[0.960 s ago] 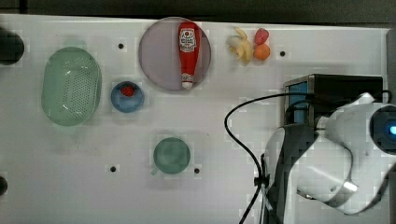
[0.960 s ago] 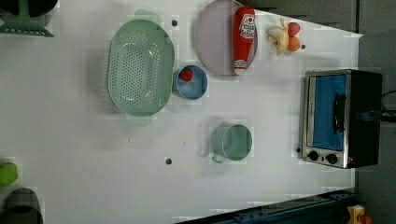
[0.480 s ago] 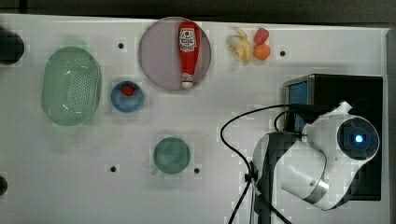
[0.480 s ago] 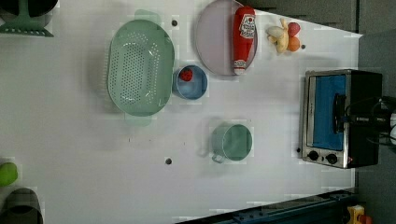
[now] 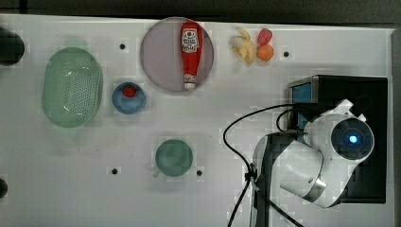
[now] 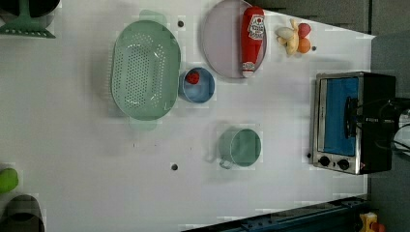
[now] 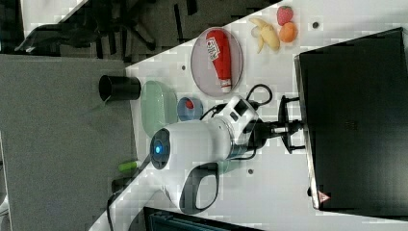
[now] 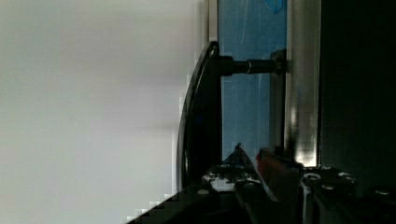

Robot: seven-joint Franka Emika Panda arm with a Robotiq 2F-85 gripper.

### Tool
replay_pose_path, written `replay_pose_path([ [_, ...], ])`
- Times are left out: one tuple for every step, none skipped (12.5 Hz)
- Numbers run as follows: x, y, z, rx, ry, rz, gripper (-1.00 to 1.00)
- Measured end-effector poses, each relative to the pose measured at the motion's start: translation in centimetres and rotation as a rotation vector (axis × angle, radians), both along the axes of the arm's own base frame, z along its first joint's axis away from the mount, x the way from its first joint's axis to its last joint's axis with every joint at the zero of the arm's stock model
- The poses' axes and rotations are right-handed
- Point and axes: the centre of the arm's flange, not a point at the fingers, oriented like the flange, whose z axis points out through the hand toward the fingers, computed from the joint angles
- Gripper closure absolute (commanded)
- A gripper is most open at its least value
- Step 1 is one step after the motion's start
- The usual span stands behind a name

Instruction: Flap open oven.

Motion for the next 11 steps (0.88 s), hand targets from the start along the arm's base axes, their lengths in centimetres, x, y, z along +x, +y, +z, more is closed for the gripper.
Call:
replay_pose_path([
  [0.2, 0.6, -0.2, -0.023, 0.022, 0.034, 0.65],
  [0.5, 1.4, -0.5, -0.045, 0.040, 0.058, 0.65],
  [1.0, 2.3, -0.7, -0.074, 0.054, 0.082, 0.65],
  [1.3, 3.3, -1.1, -0.100, 0.063, 0.086, 0.65],
  [1.7, 4.2, -1.4, -0.126, 0.068, 0.075, 0.65],
  [2.0, 5.1, -1.8, -0.154, 0.077, 0.070, 0.65],
  [2.3, 6.0, -2.1, -0.182, 0.086, 0.066, 0.65],
  [2.6, 7.0, -2.6, -0.212, 0.100, 0.064, 0.65],
  [2.9, 8.4, -3.1, -0.244, 0.113, 0.060, 0.65],
  [3.2, 10.0, -3.9, -0.281, 0.126, 0.059, 0.65],
  [3.6, 11.8, -5.0, -0.319, 0.136, 0.053, 0.65],
])
